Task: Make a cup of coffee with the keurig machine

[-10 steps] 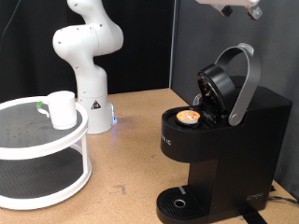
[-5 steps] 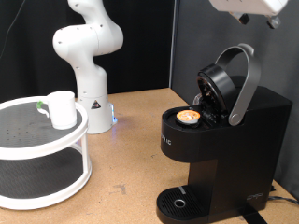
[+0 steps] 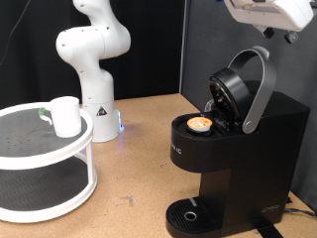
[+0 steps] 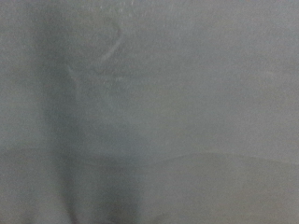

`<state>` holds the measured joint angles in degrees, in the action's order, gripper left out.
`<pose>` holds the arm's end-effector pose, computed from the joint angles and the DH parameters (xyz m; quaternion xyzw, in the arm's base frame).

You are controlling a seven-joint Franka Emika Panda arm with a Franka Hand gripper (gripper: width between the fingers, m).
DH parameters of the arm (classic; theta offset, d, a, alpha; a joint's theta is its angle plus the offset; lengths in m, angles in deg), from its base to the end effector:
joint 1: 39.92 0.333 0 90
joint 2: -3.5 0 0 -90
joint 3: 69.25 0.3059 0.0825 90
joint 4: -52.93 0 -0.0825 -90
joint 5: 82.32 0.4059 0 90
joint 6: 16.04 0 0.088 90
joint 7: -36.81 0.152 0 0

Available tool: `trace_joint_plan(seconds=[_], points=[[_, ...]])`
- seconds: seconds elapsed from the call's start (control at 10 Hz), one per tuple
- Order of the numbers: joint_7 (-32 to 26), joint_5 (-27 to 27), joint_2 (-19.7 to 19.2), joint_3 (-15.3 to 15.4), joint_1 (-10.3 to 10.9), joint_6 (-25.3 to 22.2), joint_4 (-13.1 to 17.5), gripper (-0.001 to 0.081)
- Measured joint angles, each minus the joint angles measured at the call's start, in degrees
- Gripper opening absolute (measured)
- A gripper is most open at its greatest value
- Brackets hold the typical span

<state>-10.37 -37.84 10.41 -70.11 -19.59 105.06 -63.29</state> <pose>0.5277 0.2493 0.4824 -0.8576 -0.3710 -0.1743 0.3106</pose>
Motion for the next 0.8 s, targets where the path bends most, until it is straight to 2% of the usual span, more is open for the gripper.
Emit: trace_joint_plan(seconds=[0.2, 0.3, 0.4, 0.5, 0.6, 0.7, 0.8], points=[[0.78, -1.12, -0.76, 0.10, -0.01, 0.16, 0.00, 0.0404], [0.83, -1.57, -1.14, 0.10, -0.03, 0.65, -0.02, 0.0404], [0.83, -1.84, -1.45, 0.09, -0.06, 1.23, -0.06, 0.0204], [0.90, -2.03, -1.80, 0.09, -0.09, 1.70, -0.07, 0.0076], [0.92, -2.16, -2.18, 0.07, -0.12, 2.16, -0.07, 0.0076], [0.92, -2.69, -2.36, 0.04, -0.16, 3.51, -0.18, 0.0013], [0.92, -3.54, -2.40, 0.00, -0.20, 4.65, -0.40, 0.0013]])
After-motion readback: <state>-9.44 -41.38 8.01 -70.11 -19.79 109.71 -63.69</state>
